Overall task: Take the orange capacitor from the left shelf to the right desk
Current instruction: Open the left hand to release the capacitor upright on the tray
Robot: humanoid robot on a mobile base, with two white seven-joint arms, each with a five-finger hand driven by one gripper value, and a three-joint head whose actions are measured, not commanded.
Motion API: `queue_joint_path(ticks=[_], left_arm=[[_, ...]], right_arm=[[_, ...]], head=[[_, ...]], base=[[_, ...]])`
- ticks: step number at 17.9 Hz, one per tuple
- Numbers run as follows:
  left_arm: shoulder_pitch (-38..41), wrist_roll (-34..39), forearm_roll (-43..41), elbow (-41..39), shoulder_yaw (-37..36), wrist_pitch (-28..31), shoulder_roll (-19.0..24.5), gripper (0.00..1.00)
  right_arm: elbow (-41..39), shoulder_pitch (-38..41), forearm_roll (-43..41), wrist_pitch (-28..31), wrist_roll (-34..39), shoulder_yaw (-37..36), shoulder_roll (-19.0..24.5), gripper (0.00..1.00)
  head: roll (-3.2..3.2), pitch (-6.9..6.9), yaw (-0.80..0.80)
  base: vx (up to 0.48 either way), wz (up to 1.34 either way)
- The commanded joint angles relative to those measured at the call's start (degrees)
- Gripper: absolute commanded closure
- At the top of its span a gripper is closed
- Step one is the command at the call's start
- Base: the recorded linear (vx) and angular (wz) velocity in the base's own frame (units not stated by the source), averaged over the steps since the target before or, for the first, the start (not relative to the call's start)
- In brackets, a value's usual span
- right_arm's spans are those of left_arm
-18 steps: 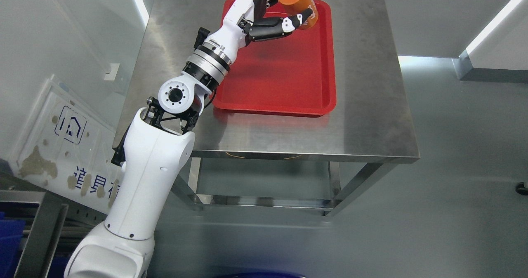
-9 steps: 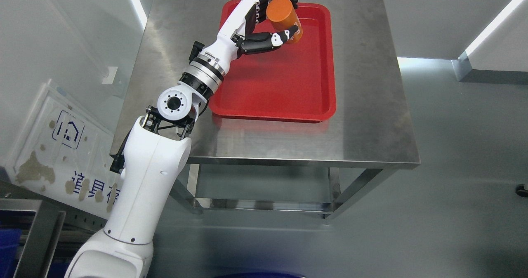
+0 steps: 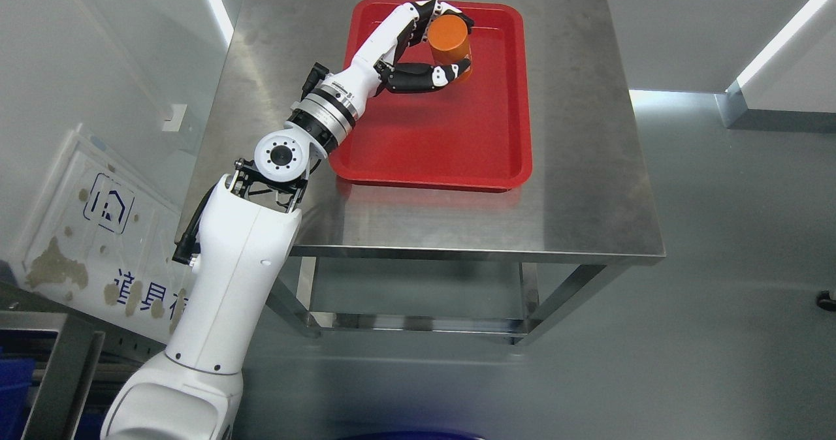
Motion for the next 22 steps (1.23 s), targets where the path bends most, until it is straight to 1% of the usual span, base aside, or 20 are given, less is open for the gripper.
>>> queue_joint_path(ticks=[1, 7, 8, 9, 12, 13, 14, 17, 18, 20, 22], left_arm=[[-1.4, -0.6, -3.8, 5.8, -0.7, 0.1, 1.0, 0.86], [-1.4, -0.6, -3.9, 7.5, -0.9, 0.1, 1.0, 0.83], [-1.4, -0.6, -3.9, 7.5, -0.7, 0.1, 1.0, 0.82], [-1.4, -0.6, -3.8, 7.4, -0.5, 0.1, 1.0, 0.78], [-1.5, -0.6, -3.2, 7.5, -0.2, 0.7, 1.0, 0.61], [-1.5, -0.6, -3.2, 7.5, -0.1, 0.8, 1.0, 0.54], [-1.6, -0.6, -3.2, 7.4, -0.1, 1.5, 1.0, 0.45], [-4.6, -0.6, -3.1, 6.6, 0.3, 5.7, 1.0, 0.02], [-5.4, -0.6, -3.1, 5.4, 1.6, 6.5, 1.0, 0.00], [-8.2, -0.3, -1.7, 3.6, 7.1, 6.4, 1.0, 0.00], [-11.3, 0.8, -1.2, 3.5, 15.9, 5.2, 1.0, 0.00]], right_arm=[[-1.9, 0.1, 0.0, 0.1, 0.0, -0.6, -1.0, 0.00], [-1.9, 0.1, 0.0, 0.1, 0.0, -0.6, -1.0, 0.00], [-1.9, 0.1, 0.0, 0.1, 0.0, -0.6, -1.0, 0.00], [-1.9, 0.1, 0.0, 0.1, 0.0, -0.6, -1.0, 0.00], [-1.9, 0.1, 0.0, 0.0, 0.0, -0.6, -1.0, 0.00], [-1.9, 0.1, 0.0, 0.1, 0.0, -0.6, -1.0, 0.00], [-1.9, 0.1, 0.0, 0.0, 0.0, -0.6, -1.0, 0.00], [-1.9, 0.1, 0.0, 0.1, 0.0, -0.6, -1.0, 0.00], [-1.9, 0.1, 0.0, 0.1, 0.0, -0.6, -1.0, 0.00], [-1.9, 0.1, 0.0, 0.1, 0.0, -0.6, -1.0, 0.00], [-1.9, 0.1, 0.0, 0.0, 0.0, -0.6, -1.0, 0.00]], head=[[0.00, 0.00, 0.00], [0.00, 0.00, 0.00], [0.00, 0.00, 0.00], [0.00, 0.00, 0.00], [0.00, 0.00, 0.00], [0.00, 0.00, 0.00], [0.00, 0.00, 0.00], [0.00, 0.00, 0.00], [0.00, 0.00, 0.00], [0.00, 0.00, 0.00], [0.00, 0.00, 0.00]], base=[[0.000, 0.00], [0.000, 0.00], [0.000, 0.00], [0.000, 0.00], [0.000, 0.00], [0.000, 0.00], [0.000, 0.00], [0.000, 0.00], [0.000, 0.00], [0.000, 0.00], [0.000, 0.00]])
